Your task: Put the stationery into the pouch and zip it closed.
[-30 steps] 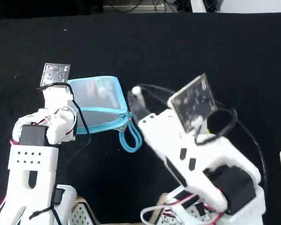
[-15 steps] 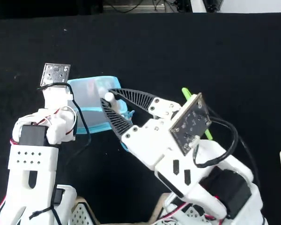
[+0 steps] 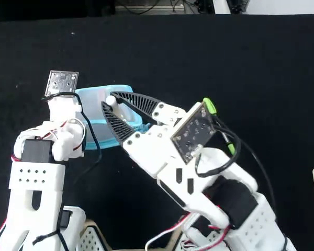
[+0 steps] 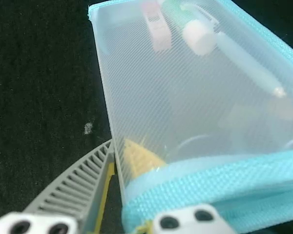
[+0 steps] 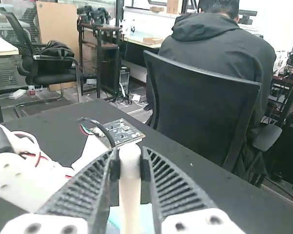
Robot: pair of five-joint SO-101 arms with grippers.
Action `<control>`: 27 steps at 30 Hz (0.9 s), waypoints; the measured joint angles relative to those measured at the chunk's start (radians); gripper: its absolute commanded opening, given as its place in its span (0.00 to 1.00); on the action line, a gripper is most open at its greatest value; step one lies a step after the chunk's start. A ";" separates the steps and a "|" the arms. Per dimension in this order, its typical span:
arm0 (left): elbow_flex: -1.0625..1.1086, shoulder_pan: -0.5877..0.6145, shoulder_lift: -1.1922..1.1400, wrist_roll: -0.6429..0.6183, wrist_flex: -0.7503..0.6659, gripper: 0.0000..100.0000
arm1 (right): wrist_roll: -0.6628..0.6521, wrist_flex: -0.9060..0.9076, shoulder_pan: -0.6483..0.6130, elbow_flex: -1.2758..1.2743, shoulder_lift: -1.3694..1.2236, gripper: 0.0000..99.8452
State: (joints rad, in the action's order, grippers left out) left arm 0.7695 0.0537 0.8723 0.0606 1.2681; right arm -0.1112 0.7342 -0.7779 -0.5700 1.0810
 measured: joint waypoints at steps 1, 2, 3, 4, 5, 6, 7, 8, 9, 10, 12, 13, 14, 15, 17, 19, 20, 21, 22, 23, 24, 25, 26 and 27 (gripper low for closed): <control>0.000 0.000 0.000 0.000 0.000 0.03 | 0.000 -0.020 0.000 -0.018 0.000 0.01; 0.000 0.000 0.000 0.000 0.000 0.03 | 0.000 -0.043 0.000 -0.037 0.000 0.01; 0.000 0.000 0.000 0.000 0.000 0.03 | 0.000 -0.068 0.000 -0.057 0.000 0.01; 0.000 0.000 0.000 0.000 0.000 0.03 | 0.000 -0.092 0.000 -0.077 0.000 0.01; 0.000 0.000 0.000 0.000 0.000 0.03 | 0.000 -0.117 0.000 -0.095 0.000 0.01; 0.000 0.000 0.000 0.000 0.000 0.03 | 0.000 -0.143 0.000 -0.110 0.000 0.01; 0.000 0.000 0.000 0.000 0.000 0.03 | 0.000 -0.169 0.000 -0.130 0.000 0.01; 0.000 0.000 0.000 0.000 0.000 0.03 | 0.000 -0.190 0.000 -0.147 0.000 0.01; 0.000 0.000 0.000 0.000 0.000 0.03 | 0.000 -0.212 0.000 -0.169 0.000 0.01; 0.000 0.000 0.000 0.000 0.000 0.03 | 0.000 -0.233 0.000 -0.187 0.000 0.01; 0.000 0.000 0.000 0.000 0.000 0.03 | 0.000 -0.262 0.000 -0.213 0.000 0.01; 0.000 0.000 0.000 0.000 0.000 0.03 | 0.000 -0.270 0.000 -0.219 0.000 0.01; 0.000 0.000 0.000 0.000 0.000 0.03 | 0.000 -0.275 0.000 -0.224 0.000 0.01; 0.000 0.000 0.000 0.000 0.000 0.03 | 0.000 -0.278 -0.002 -0.230 0.000 0.01; 0.000 0.000 0.000 0.000 0.000 0.03 | 0.000 -0.279 -0.002 -0.258 0.025 0.01; 0.000 0.000 0.000 0.000 0.000 0.03 | 0.000 -0.279 -0.002 -0.304 0.083 0.01; 0.000 0.000 0.000 0.000 0.000 0.03 | -0.002 -0.279 0.000 -0.333 0.117 0.01; 0.000 0.000 0.000 0.000 0.000 0.03 | -0.002 -0.279 0.000 -0.367 0.152 0.01; 0.000 0.000 0.000 0.000 0.000 0.03 | -0.002 -0.279 0.000 -0.400 0.195 0.01; 0.000 0.000 0.000 0.000 0.000 0.03 | -0.002 -0.279 0.000 -0.436 0.241 0.01; 0.000 0.000 0.000 0.000 0.000 0.03 | -0.002 -0.279 0.000 -0.476 0.285 0.01; 0.000 0.000 0.000 0.000 0.000 0.03 | -0.002 -0.281 0.000 -0.512 0.331 0.01; 0.000 0.000 0.000 0.000 0.000 0.03 | -0.002 -0.281 0.002 -0.545 0.377 0.01; 0.000 0.000 0.000 0.000 0.000 0.03 | -0.002 -0.281 0.002 -0.572 0.419 0.01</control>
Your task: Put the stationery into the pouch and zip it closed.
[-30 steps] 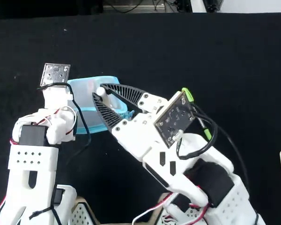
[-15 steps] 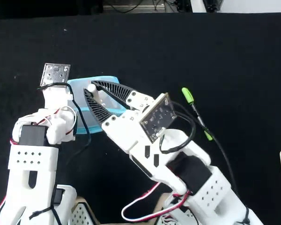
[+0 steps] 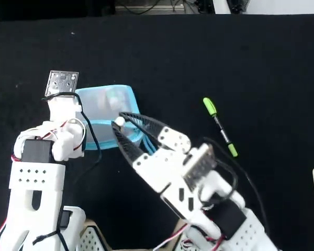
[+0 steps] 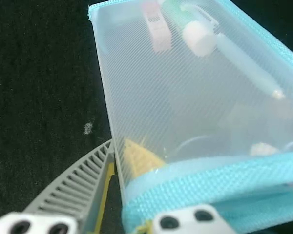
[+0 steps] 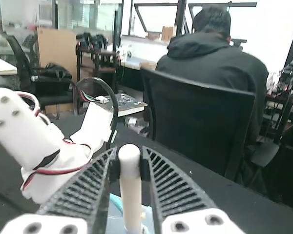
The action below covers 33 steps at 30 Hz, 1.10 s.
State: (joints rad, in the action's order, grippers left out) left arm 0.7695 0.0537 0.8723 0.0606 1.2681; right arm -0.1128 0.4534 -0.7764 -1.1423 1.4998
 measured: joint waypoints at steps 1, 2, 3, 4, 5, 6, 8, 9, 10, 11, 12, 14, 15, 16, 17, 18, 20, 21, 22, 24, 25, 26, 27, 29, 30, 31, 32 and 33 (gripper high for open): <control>0.000 0.000 0.000 0.000 0.000 0.03 | 0.000 0.000 0.000 -0.023 0.037 0.01; 0.000 0.000 0.000 0.000 0.000 0.03 | 0.000 0.005 0.008 -0.037 0.069 0.01; 0.000 0.000 0.000 0.000 0.000 0.03 | 0.002 0.023 0.021 -0.038 0.092 0.01; 0.000 0.000 0.000 0.000 0.000 0.03 | 0.002 0.048 0.038 -0.038 0.110 0.01; 0.000 0.000 0.000 0.000 0.000 0.03 | 0.002 0.077 0.046 -0.038 0.123 0.01; 0.000 0.000 0.000 0.000 0.000 0.03 | 0.002 0.109 0.051 -0.035 0.123 0.01; 0.000 0.000 0.000 0.000 0.000 0.03 | 0.002 0.178 0.057 -0.017 0.097 0.01; 0.000 0.000 0.000 0.000 0.000 0.03 | 0.002 0.212 0.057 0.003 0.077 0.01; 0.000 0.000 0.000 0.000 0.000 0.03 | 0.002 0.244 0.057 0.028 0.052 0.01; 0.000 0.000 0.000 0.000 0.000 0.03 | 0.002 0.275 0.057 0.058 0.020 0.01; 0.000 0.000 0.000 0.000 0.000 0.03 | 0.002 0.302 0.057 0.091 -0.014 0.01; 0.000 0.000 0.000 0.000 0.000 0.03 | 0.002 0.364 0.057 0.160 -0.092 0.01; 0.000 0.000 0.000 0.000 0.000 0.03 | 0.002 0.396 0.057 0.189 -0.133 0.01; 0.000 0.000 0.000 0.000 0.000 0.03 | 0.002 0.425 0.057 0.216 -0.178 0.01; 0.000 0.000 0.000 0.000 0.000 0.03 | 0.002 0.454 0.057 0.238 -0.216 0.01; 0.000 0.000 0.000 0.000 0.000 0.03 | 0.000 0.479 0.057 0.258 -0.255 0.01; 0.000 0.000 0.000 0.000 0.000 0.03 | -0.034 0.523 0.054 0.284 -0.318 0.01; 0.000 0.000 0.000 0.000 0.000 0.03 | -0.060 0.539 0.038 0.285 -0.336 0.01; 0.000 0.000 0.000 0.000 0.000 0.03 | -0.086 0.551 0.017 0.285 -0.351 0.01; 0.000 0.000 0.000 0.000 0.000 0.03 | -0.117 0.555 -0.023 0.285 -0.381 0.01; 0.000 0.000 0.000 0.000 0.000 0.03 | -0.127 0.554 -0.038 0.285 -0.390 0.01; 0.000 0.000 0.000 0.000 0.000 0.03 | -0.132 0.545 -0.049 0.284 -0.399 0.01; 0.000 0.000 0.000 0.000 0.000 0.03 | -0.133 0.528 -0.054 0.273 -0.408 0.01; 0.000 0.000 0.000 0.000 0.000 0.03 | -0.135 0.480 -0.058 0.239 -0.428 0.01; 0.000 0.000 0.000 0.000 0.000 0.03 | -0.135 0.454 -0.058 0.226 -0.440 0.01; 0.000 0.000 0.000 0.000 0.000 0.03 | -0.135 0.425 -0.058 0.216 -0.454 0.01; 0.000 0.000 0.000 0.000 0.000 0.03 | -0.135 0.397 -0.058 0.210 -0.470 0.03; 0.000 0.000 0.000 0.000 0.000 0.03 | -0.135 0.374 -0.058 0.210 -0.489 0.05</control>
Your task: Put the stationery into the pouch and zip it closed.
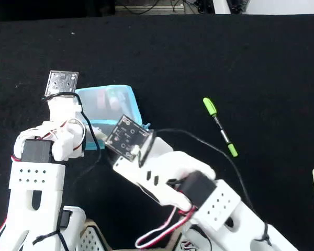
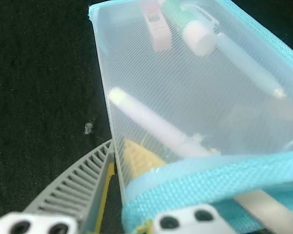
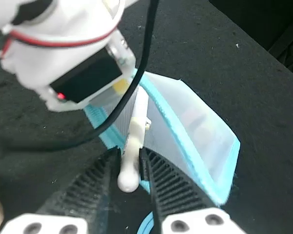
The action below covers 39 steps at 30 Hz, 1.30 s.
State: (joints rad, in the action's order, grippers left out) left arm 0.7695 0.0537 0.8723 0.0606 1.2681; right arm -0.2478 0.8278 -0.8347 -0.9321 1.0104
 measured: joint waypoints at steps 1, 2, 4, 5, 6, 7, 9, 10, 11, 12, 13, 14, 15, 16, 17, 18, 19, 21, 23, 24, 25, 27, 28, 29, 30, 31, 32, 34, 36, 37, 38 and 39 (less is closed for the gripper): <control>0.000 0.000 0.000 0.000 0.000 0.03 | 0.000 -0.018 0.000 0.000 -0.017 0.10; 0.000 0.000 0.000 0.000 0.000 0.03 | 0.000 -0.032 0.000 0.000 -0.032 0.14; 0.000 0.000 0.000 0.000 0.000 0.03 | 0.000 -0.037 0.000 0.000 -0.057 0.21; 0.000 0.000 0.000 0.000 0.000 0.03 | 0.000 -0.037 -0.002 0.000 -0.064 0.24; 0.000 0.000 0.000 0.000 0.000 0.03 | 0.000 -0.029 -0.005 0.000 -0.066 0.24; 0.000 0.000 0.000 0.000 0.000 0.03 | 0.000 -0.017 -0.008 0.006 -0.066 0.24; 0.000 0.000 0.000 0.000 0.000 0.03 | 0.000 0.037 -0.012 0.041 -0.064 0.24; 0.000 0.000 0.000 0.000 0.000 0.03 | -0.005 0.069 -0.012 0.064 -0.055 0.24; 0.000 0.000 0.000 0.000 0.000 0.03 | -0.005 0.103 -0.012 0.084 -0.044 0.24; 0.000 0.000 0.000 0.000 0.000 0.03 | -0.005 0.135 -0.012 0.104 -0.023 0.24; 0.000 0.000 0.000 0.000 0.000 0.03 | -0.005 0.166 -0.012 0.126 0.000 0.24; 0.000 0.000 0.000 0.000 0.000 0.03 | -0.005 0.193 -0.011 0.149 0.025 0.22; 0.000 0.000 0.000 0.000 0.000 0.03 | -0.005 0.216 -0.009 0.170 0.052 0.19; 0.000 0.000 0.000 0.000 0.000 0.03 | -0.006 0.233 0.009 0.190 0.075 0.17; 0.000 0.000 0.000 0.000 0.000 0.03 | -0.006 0.244 0.032 0.207 0.097 0.14; 0.000 0.000 0.000 0.000 0.000 0.03 | -0.005 0.250 0.068 0.221 0.112 0.11; 0.000 0.000 0.000 0.000 0.000 0.03 | -0.005 0.252 0.103 0.233 0.121 0.10; 0.000 0.000 0.000 0.000 0.000 0.03 | -0.005 0.252 0.192 0.245 0.126 0.09; 0.000 0.000 0.000 0.000 0.000 0.03 | -0.003 0.253 0.301 0.247 0.121 0.11; 0.000 0.000 0.000 0.000 0.000 0.03 | -0.005 0.256 0.358 0.247 0.112 0.12; 0.000 0.000 0.000 0.000 0.000 0.03 | -0.005 0.261 0.420 0.247 0.084 0.13; 0.000 0.000 0.000 0.000 0.000 0.03 | -0.005 0.264 0.543 0.245 -0.015 0.14; 0.000 0.000 0.000 0.000 0.000 0.03 | -0.005 0.264 0.600 0.238 -0.069 0.14; 0.000 0.000 0.000 0.000 0.000 0.03 | -0.005 0.255 0.655 0.233 -0.120 0.14; 0.000 0.000 0.000 0.000 0.000 0.03 | -0.003 0.235 0.704 0.233 -0.173 0.14; 0.000 0.000 0.000 0.000 0.000 0.03 | -0.003 0.206 0.750 0.230 -0.224 0.14; 0.000 0.000 0.000 0.000 0.000 0.03 | -0.005 0.169 0.795 0.218 -0.269 0.14; 0.000 0.000 0.000 0.000 0.000 0.03 | 0.031 0.072 0.876 0.169 -0.348 0.14; 0.000 0.000 0.000 0.000 0.000 0.03 | 0.083 -0.072 0.931 0.077 -0.414 0.14; 0.000 0.000 0.000 0.000 0.000 0.03 | 0.100 -0.158 0.948 0.020 -0.442 0.14; 0.000 0.000 0.000 0.000 0.000 0.03 | 0.109 -0.244 0.967 -0.032 -0.463 0.14; 0.000 0.000 0.000 0.000 0.000 0.03 | 0.112 -0.327 0.982 -0.078 -0.477 0.14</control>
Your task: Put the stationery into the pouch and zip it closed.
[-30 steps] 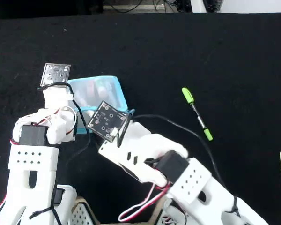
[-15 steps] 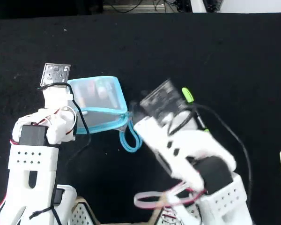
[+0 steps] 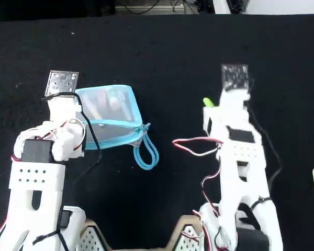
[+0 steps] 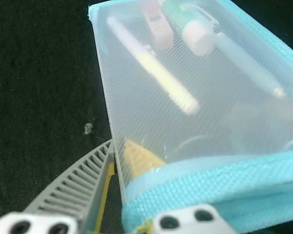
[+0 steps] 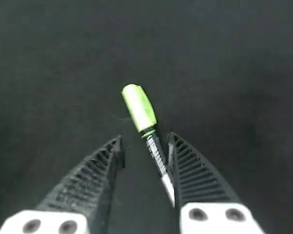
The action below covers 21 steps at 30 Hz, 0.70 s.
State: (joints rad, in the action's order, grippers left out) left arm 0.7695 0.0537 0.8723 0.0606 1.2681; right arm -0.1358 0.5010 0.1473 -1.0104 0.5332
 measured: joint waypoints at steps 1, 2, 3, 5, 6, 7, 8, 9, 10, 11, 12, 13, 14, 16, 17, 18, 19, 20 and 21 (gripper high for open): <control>0.000 0.000 0.000 0.000 0.000 0.03 | 0.002 -0.068 0.008 -0.037 -0.002 0.14; 0.000 0.000 0.000 0.000 0.000 0.03 | 0.002 -0.112 0.008 -0.049 -0.002 0.14; 0.000 0.000 0.000 0.000 0.000 0.03 | 0.002 -0.127 0.005 -0.052 -0.002 0.14; 0.000 0.000 0.000 0.000 0.000 0.03 | 0.002 -0.132 0.005 -0.057 -0.002 0.14; 0.000 0.000 0.000 0.000 0.000 0.03 | 0.002 -0.132 0.002 -0.064 -0.002 0.14; 0.000 0.000 0.000 0.000 0.000 0.03 | 0.002 -0.133 -0.006 -0.069 -0.002 0.14; 0.000 0.000 0.000 0.000 0.000 0.03 | 0.003 -0.133 -0.012 -0.069 -0.002 0.14; 0.000 0.000 0.000 0.000 0.000 0.03 | 0.006 -0.133 -0.015 -0.069 -0.002 0.14; 0.000 0.000 0.000 0.000 0.000 0.03 | 0.009 -0.133 -0.017 -0.075 -0.002 0.14; 0.000 0.000 0.000 0.000 0.000 0.03 | 0.009 -0.140 -0.020 -0.084 -0.002 0.14; 0.000 0.000 0.000 0.000 0.000 0.03 | 0.009 -0.153 -0.025 -0.097 -0.002 0.14; 0.000 0.000 0.000 0.000 0.000 0.03 | 0.009 -0.173 -0.026 -0.107 -0.002 0.14; 0.000 0.000 0.000 0.000 0.000 0.03 | 0.009 -0.193 -0.026 -0.121 -0.002 0.14; 0.000 0.000 0.000 0.000 0.000 0.03 | 0.009 -0.222 -0.025 -0.137 -0.002 0.14; 0.000 0.000 0.000 0.000 0.000 0.03 | 0.009 -0.230 -0.025 -0.137 -0.002 0.14; 0.000 0.000 0.000 0.000 0.000 0.03 | 0.011 -0.233 -0.025 -0.137 -0.002 0.14; 0.000 0.000 0.000 0.000 0.000 0.03 | 0.011 -0.238 -0.025 -0.137 -0.002 0.14; 0.000 0.000 0.000 0.000 0.000 0.03 | 0.011 -0.239 -0.025 -0.137 -0.002 0.14; 0.000 0.000 0.000 0.000 0.000 0.03 | 0.011 -0.239 -0.025 -0.137 -0.002 0.14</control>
State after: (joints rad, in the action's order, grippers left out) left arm 0.7695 0.0537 0.8723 0.0606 1.2681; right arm -0.1250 0.2616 0.1227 -1.1469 0.5317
